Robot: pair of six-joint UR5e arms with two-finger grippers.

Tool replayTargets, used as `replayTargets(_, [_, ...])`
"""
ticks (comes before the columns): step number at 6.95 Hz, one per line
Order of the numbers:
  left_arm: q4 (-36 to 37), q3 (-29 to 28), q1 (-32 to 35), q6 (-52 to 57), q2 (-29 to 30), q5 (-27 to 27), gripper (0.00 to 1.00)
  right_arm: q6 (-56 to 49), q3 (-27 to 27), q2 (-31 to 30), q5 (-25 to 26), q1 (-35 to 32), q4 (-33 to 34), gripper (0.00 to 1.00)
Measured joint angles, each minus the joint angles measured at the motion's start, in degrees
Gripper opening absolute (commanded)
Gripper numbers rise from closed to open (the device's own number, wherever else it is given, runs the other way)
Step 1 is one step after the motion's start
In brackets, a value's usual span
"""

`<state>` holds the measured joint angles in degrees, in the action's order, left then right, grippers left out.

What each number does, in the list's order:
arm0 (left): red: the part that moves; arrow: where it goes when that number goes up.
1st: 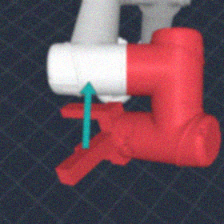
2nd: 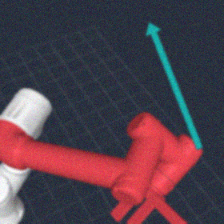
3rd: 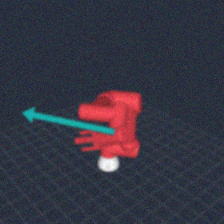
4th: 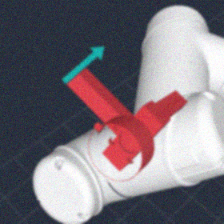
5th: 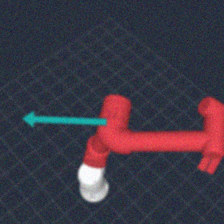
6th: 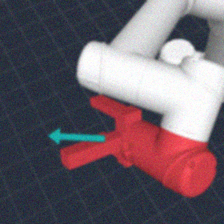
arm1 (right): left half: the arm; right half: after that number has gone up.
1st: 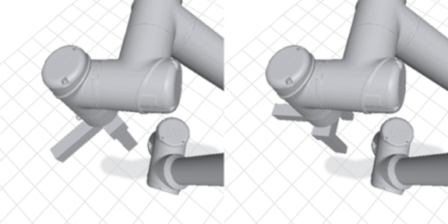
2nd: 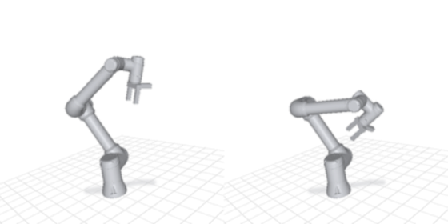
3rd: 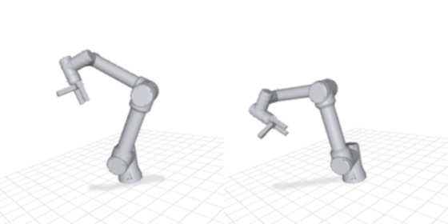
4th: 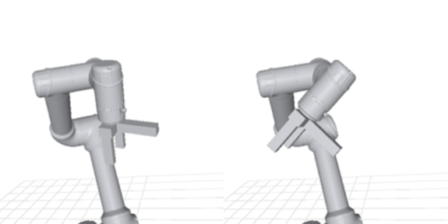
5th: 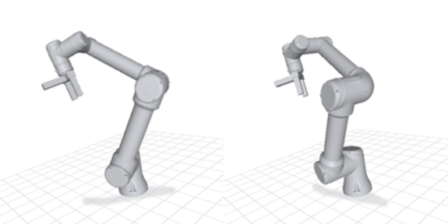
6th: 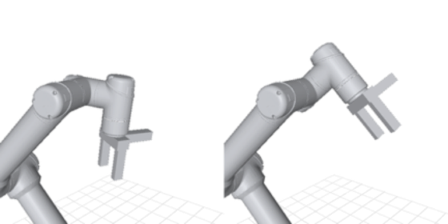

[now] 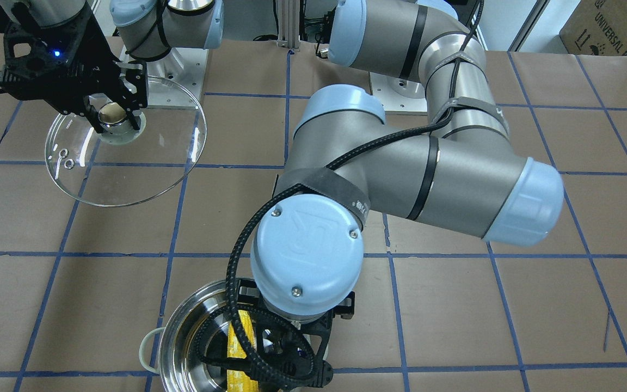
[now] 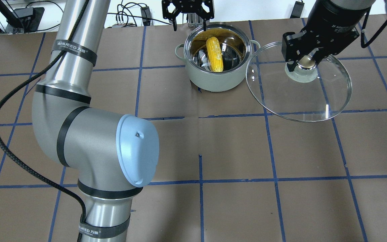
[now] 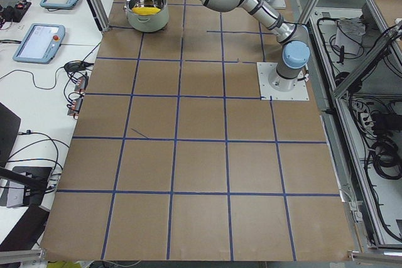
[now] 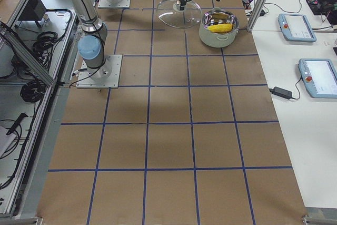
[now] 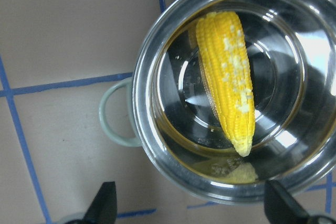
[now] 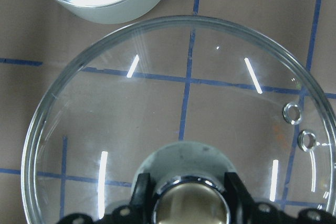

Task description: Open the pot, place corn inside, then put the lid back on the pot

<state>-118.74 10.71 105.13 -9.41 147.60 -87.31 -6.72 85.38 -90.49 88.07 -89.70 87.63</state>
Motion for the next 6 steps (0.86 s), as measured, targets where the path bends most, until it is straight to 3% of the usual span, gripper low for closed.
replayTargets(3, [-10.29,0.10,-1.80,-0.45,-4.02,-1.64,0.95,7.22,0.22,6.09,0.74,-6.11,9.24,0.05])
replayTargets(6, [-11.67,0.43,-2.46,-0.51,-4.65,-1.94,1.00,12.51,-2.03,17.24,3.87,-12.32,20.97,0.05])
